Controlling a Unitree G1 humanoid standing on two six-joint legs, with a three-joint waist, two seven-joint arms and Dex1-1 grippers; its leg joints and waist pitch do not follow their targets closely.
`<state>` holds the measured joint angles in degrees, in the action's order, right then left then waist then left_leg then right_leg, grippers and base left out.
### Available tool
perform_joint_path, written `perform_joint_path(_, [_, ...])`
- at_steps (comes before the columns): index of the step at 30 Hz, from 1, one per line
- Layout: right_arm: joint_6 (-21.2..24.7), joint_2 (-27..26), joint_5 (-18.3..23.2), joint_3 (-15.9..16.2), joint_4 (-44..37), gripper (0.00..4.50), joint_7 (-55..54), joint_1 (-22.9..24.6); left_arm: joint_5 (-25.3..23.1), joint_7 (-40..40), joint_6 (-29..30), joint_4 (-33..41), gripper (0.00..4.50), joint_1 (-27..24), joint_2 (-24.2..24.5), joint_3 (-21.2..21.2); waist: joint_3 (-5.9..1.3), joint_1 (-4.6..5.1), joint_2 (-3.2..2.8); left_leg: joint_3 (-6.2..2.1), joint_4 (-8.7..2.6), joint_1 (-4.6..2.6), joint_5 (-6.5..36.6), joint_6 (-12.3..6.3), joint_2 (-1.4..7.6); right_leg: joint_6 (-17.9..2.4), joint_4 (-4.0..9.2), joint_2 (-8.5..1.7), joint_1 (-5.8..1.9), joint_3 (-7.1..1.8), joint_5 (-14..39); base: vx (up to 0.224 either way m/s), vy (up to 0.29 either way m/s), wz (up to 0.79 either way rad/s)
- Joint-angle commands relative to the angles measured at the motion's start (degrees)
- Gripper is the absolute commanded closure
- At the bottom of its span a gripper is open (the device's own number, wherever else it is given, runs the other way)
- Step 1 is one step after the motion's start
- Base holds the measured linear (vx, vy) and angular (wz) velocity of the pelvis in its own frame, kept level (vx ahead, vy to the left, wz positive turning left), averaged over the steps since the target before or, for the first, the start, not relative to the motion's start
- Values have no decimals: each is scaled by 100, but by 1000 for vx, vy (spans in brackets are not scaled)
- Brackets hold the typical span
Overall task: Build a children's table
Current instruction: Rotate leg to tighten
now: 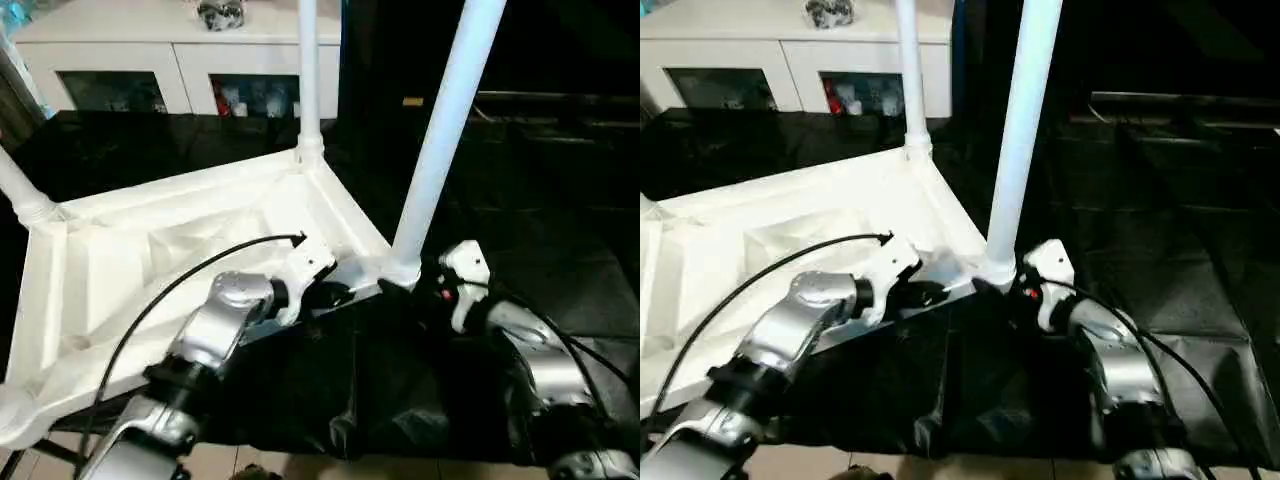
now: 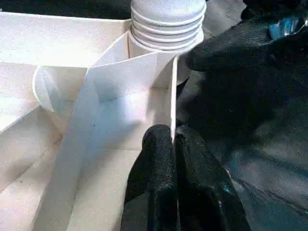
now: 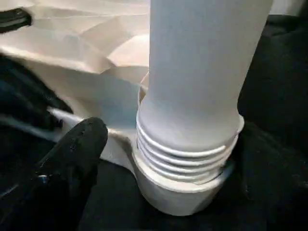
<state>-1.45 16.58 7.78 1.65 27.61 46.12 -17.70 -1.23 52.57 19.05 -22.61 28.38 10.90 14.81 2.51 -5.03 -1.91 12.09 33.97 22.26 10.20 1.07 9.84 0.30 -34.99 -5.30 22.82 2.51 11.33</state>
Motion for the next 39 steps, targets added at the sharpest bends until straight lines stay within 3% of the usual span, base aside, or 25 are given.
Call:
perform_joint_path(1, [28,-30,-11,392,-106,6,482,88,263,325,-279,231,450,-129,21,138,-299,-17,131,-220,-443,-108,1453,-299,345,-1097,514,-365,-198,-206,1677,0,0,0])
perform_joint_path(2, [31,-22,-4,393,-113,6,505,89,263,360,-286,245,450,-146,40,155,-300,-10,134,-222,-445,-88,1429,-302,346,-1092,503,-366,-211,-205,1631,0,0,0])
perform_joint_path(11, [-108,110,-82,415,199,6,705,-113,273,845,-302,528,450,-481,331,392,-303,-31,155,-198,-447,-142,1388,-305,367,-1208,482,-358,-163,-219,1442,0,0,0])
perform_joint_path(15, [-116,115,-58,385,314,6,761,-204,287,908,-275,616,450,-560,385,432,-308,-26,185,-202,-442,-115,1317,-327,359,-1202,459,-368,-186,-218,1372,0,0,0])
perform_joint_path(17, [-140,137,-78,416,375,35,791,-233,282,935,-276,623,450,-574,405,429,-307,-24,192,-197,-435,-110,1290,-343,354,-1196,461,-368,-188,-220,1365,0,0,0])
perform_joint_path(20, [-158,170,-57,459,455,35,843,-266,281,985,-260,609,450,-557,460,445,-305,-23,219,-192,-432,-119,1250,-360,355,-1197,463,-365,-182,-219,1392,0,0,0])
perform_joint_path(21, [-158,170,-57,459,455,60,843,-266,281,985,-260,609,450,-557,460,445,-305,-27,210,-194,-432,-116,1236,-366,356,-1196,459,-366,-184,-221,1364,0,0,0])
perform_joint_path(24, [-176,185,-55,463,518,79,883,-312,267,1087,-280,526,450,-491,543,488,-304,-29,275,-191,-437,-124,1254,-362,360,-1176,459,-369,-180,-219,1427,0,0,0])
perform_joint_path(26, [-212,190,-82,457,617,108,885,-373,245,1132,-301,460,450,-439,587,504,-293,-23,263,-191,-443,-131,1352,-321,359,-1166,477,-372,-165,-222,1570,0,0,0])
perform_joint_path(32, [-263,186,-125,483,778,159,892,-467,301,1144,-276,362,450,-365,588,431,-272,-14,308,-201,-468,-148,1556,-180,365,-1086,503,-379,-153,-231,1847,0,0,0])
perform_joint_path(33, [-267,184,-123,487,786,162,893,-472,322,1121,-263,355,450,-362,581,408,-271,-9,340,-201,-470,-146,1561,-174,366,-1069,505,-380,-155,-232,1882,0,0,0])
perform_joint_path(34, [-267,184,-123,487,786,167,893,-472,322,1121,-263,355,450,-362,581,408,-272,-16,329,-204,-471,-150,1559,-169,369,-1068,504,-385,-155,-233,1883,0,0,0])
perform_joint_path(36, [-276,139,-114,469,790,172,809,-459,380,1065,-177,349,450,-358,551,355,-267,-8,396,-197,-469,-138,1495,-195,368,-1049,499,-381,-157,-232,1861,0,0,0])
perform_joint_path(37, [-274,118,-107,459,792,173,780,-452,391,1038,-145,347,450,-356,540,340,-275,-20,375,-200,-464,-147,1472,-199,370,-1053,491,-390,-154,-234,1854,0,0,0])
perform_joint_path(39, [-286,-4,-133,418,825,173,515,-442,361,800,0,292,450,-324,453,276,-255,-3,398,-200,-475,-141,1505,-185,364,-1021,514,-384,-140,-232,1988,0,0,0])
